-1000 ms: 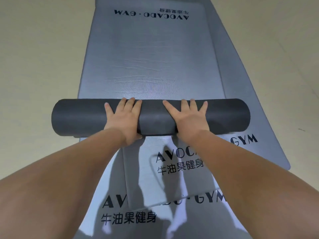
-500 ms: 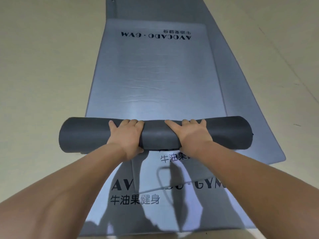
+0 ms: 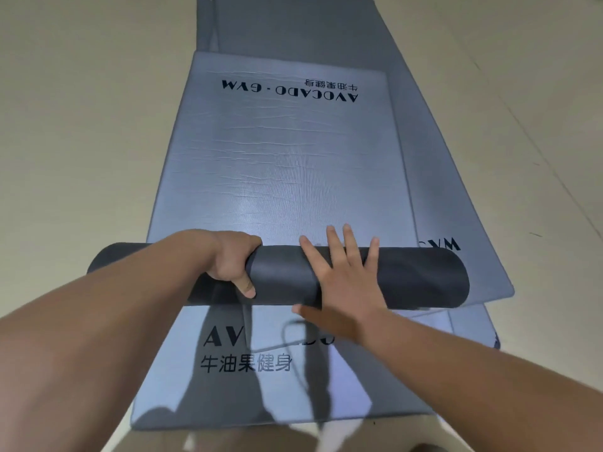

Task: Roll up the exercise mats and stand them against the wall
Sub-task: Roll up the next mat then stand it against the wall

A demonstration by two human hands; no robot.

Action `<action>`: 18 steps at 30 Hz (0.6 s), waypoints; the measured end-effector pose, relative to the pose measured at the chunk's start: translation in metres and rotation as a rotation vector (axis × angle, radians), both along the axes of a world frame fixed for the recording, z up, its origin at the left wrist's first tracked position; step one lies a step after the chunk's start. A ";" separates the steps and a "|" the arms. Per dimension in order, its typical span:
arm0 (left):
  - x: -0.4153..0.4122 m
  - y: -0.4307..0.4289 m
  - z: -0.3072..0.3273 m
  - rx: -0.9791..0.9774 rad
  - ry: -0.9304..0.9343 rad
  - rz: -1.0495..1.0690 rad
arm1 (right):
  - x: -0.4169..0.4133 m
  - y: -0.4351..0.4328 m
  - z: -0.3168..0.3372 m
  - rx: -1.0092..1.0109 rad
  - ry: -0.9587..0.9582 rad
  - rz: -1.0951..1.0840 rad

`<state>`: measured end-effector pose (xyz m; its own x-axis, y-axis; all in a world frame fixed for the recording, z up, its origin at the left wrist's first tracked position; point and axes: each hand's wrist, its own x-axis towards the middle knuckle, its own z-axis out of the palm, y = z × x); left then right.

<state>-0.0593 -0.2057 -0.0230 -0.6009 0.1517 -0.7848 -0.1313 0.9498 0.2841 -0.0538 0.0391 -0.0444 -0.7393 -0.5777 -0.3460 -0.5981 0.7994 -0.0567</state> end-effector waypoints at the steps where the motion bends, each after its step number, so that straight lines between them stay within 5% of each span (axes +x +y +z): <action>1: -0.001 0.001 -0.001 -0.008 -0.011 -0.002 | 0.009 0.003 -0.007 -0.011 0.033 -0.032; 8: -0.003 0.006 0.004 -0.273 0.348 0.001 | -0.010 -0.006 -0.012 0.027 0.030 -0.134; 14: 0.024 0.023 -0.004 -0.033 0.651 0.276 | -0.054 -0.024 -0.014 0.037 0.104 -0.151; 18: 0.062 0.055 -0.029 -0.203 0.722 0.243 | -0.073 -0.033 -0.017 0.038 0.100 -0.172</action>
